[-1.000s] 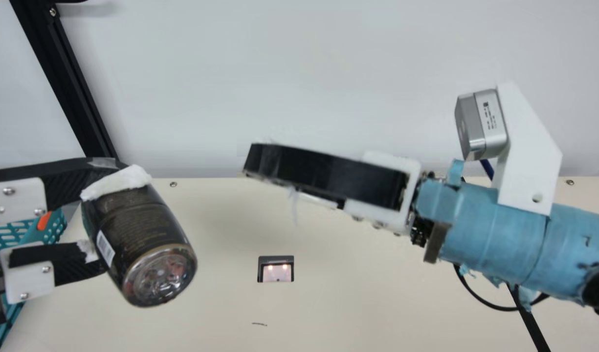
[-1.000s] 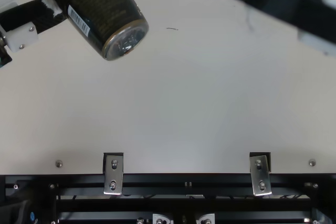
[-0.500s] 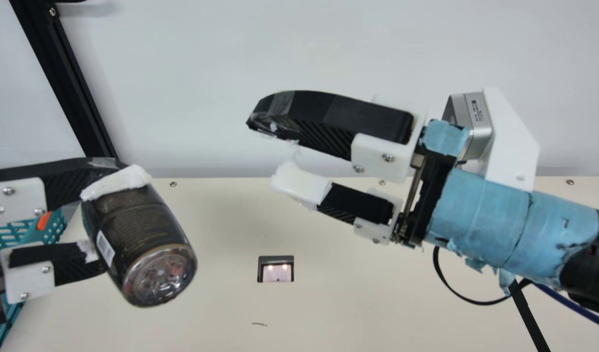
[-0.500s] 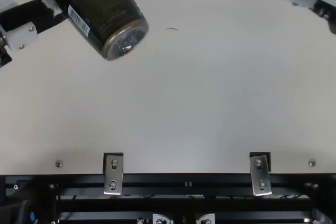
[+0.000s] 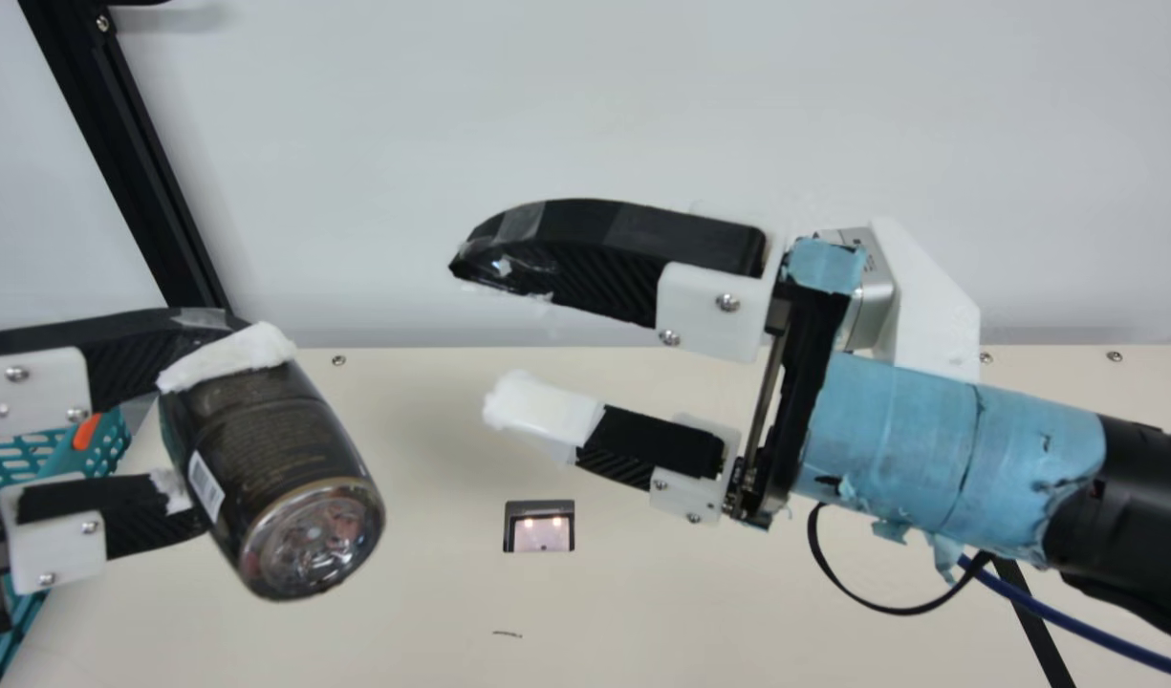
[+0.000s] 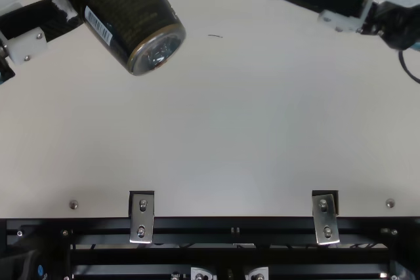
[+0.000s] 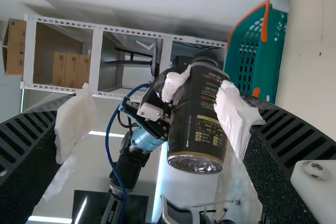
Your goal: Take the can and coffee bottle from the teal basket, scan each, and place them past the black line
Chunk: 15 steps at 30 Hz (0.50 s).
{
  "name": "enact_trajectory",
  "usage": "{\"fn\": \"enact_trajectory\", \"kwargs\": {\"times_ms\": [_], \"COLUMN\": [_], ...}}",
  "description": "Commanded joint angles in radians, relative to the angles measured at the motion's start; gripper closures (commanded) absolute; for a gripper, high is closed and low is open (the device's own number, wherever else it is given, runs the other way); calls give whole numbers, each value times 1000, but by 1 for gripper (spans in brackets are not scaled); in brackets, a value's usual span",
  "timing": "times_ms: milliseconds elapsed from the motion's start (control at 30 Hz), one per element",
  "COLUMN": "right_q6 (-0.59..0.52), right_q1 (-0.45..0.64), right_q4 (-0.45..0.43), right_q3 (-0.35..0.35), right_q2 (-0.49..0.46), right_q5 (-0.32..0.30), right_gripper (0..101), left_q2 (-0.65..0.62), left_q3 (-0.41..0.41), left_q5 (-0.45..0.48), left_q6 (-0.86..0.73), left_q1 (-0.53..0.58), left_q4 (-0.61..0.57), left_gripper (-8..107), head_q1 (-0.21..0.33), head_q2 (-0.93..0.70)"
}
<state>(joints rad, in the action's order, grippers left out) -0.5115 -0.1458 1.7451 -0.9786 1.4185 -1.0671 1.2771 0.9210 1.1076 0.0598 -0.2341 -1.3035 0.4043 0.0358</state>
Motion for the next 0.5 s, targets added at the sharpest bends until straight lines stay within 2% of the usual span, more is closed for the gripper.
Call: {"fn": "enact_trajectory", "kwargs": {"times_ms": [0,467], "right_q6": [5,16], "right_q1": [-7,-48], "right_q4": [0,0], "right_q3": [0,7], "right_q2": [10,86], "right_q5": [-7,-36], "right_gripper": [0,0], "left_q2": [0,0], "left_q3": [0,0], "left_q5": [0,0], "left_q6": [0,0], "left_q1": [0,0], "left_q4": [0,0], "left_gripper": [89,89], "head_q1": [32,32], "head_q2": [3,3]}}
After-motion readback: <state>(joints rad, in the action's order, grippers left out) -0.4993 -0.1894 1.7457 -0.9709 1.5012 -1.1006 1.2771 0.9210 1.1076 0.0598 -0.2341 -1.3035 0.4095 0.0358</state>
